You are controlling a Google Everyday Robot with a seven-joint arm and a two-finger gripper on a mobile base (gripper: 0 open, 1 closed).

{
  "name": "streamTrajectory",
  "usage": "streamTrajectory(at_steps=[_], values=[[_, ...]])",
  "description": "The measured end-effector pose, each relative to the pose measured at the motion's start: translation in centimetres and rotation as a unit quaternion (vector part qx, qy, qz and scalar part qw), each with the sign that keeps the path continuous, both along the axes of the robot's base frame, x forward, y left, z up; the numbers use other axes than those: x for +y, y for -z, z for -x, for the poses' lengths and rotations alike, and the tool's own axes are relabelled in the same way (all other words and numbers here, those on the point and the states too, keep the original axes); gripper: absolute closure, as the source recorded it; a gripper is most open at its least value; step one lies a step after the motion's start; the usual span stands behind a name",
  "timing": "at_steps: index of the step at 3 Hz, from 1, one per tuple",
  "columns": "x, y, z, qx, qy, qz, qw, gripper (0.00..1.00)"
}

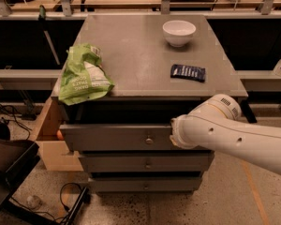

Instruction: Open top drawer

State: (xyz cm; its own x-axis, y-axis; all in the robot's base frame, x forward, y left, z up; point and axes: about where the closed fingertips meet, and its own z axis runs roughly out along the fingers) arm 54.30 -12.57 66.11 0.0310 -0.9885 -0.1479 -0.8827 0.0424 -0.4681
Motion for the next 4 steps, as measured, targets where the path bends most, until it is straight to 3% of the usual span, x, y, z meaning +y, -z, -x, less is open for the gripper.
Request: streamTrajectory(at_steps=[2, 3, 4], values=[[0.00, 0.00, 0.00, 0.000, 0.000, 0.000, 1.0000, 0.35], [0.00, -0.06, 0.01, 0.000, 0.000, 0.000, 1.0000, 0.04], [0.00, -0.13, 0.02, -0.001, 0.000, 0.000, 1.0000, 0.00]])
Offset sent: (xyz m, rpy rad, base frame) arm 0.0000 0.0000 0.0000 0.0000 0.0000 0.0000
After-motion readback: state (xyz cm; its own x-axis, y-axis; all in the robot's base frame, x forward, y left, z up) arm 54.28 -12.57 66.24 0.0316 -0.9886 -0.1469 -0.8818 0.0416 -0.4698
